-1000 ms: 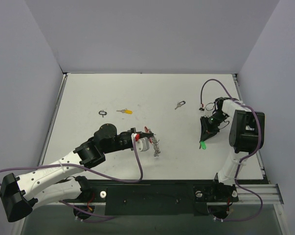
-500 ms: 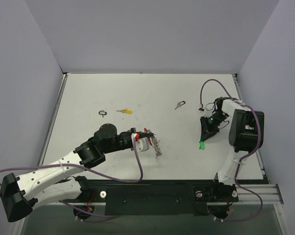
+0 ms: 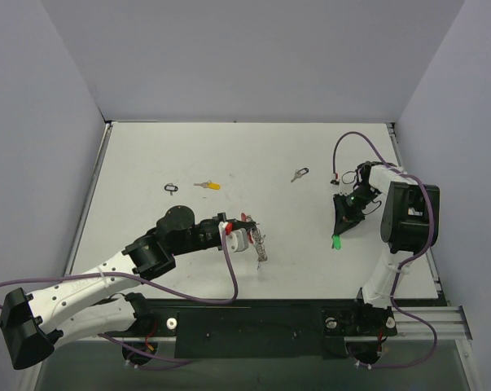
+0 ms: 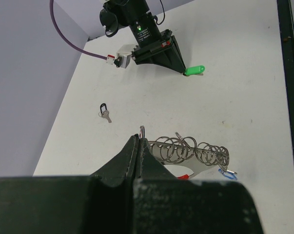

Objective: Put the keys on the keyring

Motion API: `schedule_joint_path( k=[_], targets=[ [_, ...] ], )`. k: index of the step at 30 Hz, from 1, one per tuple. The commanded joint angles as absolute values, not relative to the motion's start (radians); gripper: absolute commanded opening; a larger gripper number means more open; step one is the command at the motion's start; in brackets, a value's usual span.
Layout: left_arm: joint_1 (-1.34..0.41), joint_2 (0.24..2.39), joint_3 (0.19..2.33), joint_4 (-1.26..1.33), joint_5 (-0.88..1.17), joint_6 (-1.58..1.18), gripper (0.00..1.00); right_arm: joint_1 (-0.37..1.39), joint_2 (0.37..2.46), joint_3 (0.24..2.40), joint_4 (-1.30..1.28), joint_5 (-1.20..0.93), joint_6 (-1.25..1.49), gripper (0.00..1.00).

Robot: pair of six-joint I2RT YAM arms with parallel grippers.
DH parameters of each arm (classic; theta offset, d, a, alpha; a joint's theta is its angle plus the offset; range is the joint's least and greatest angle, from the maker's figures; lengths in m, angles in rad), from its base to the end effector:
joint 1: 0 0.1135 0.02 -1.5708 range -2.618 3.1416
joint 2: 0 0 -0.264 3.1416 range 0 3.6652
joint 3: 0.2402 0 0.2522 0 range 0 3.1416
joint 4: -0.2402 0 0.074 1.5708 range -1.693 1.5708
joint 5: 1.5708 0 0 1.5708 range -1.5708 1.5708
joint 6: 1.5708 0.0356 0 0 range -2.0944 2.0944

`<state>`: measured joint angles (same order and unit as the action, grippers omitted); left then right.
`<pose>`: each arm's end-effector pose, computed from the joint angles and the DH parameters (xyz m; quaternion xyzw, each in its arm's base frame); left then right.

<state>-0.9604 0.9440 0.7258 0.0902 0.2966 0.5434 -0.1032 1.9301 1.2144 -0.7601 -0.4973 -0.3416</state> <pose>0.1201 -0.1899 0.3191 0.5785 0.4758 -0.2438 0.6161 0.3469 -0.0189 0.1404 -0.1267 0.9599 0.2296 0.0991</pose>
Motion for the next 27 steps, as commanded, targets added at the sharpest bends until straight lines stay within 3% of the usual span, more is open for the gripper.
schedule_joint_path(
  k=[1,6,13,21,27],
  targets=[
    [-0.957,0.939,0.758,0.121,0.314,0.552,0.0,-0.097,1.951,1.244,-0.821,-0.492,-0.347,0.05],
    [-0.957,0.94,0.756,0.12,0.316,0.552,0.0,-0.097,1.953,1.246,-0.821,-0.491,-0.345,0.06],
    [-0.957,0.937,0.758,0.12,0.314,0.552,0.0,-0.095,1.939,1.246,-0.822,-0.5,-0.351,0.0],
    [-0.957,0.923,0.747,0.141,0.304,0.551,0.0,-0.092,1.749,1.243,-0.822,-0.612,-0.429,0.0],
    [-0.925,0.896,0.724,0.213,0.336,0.5,0.0,-0.072,1.605,1.412,-1.073,-0.701,-0.693,0.0]
  ],
)
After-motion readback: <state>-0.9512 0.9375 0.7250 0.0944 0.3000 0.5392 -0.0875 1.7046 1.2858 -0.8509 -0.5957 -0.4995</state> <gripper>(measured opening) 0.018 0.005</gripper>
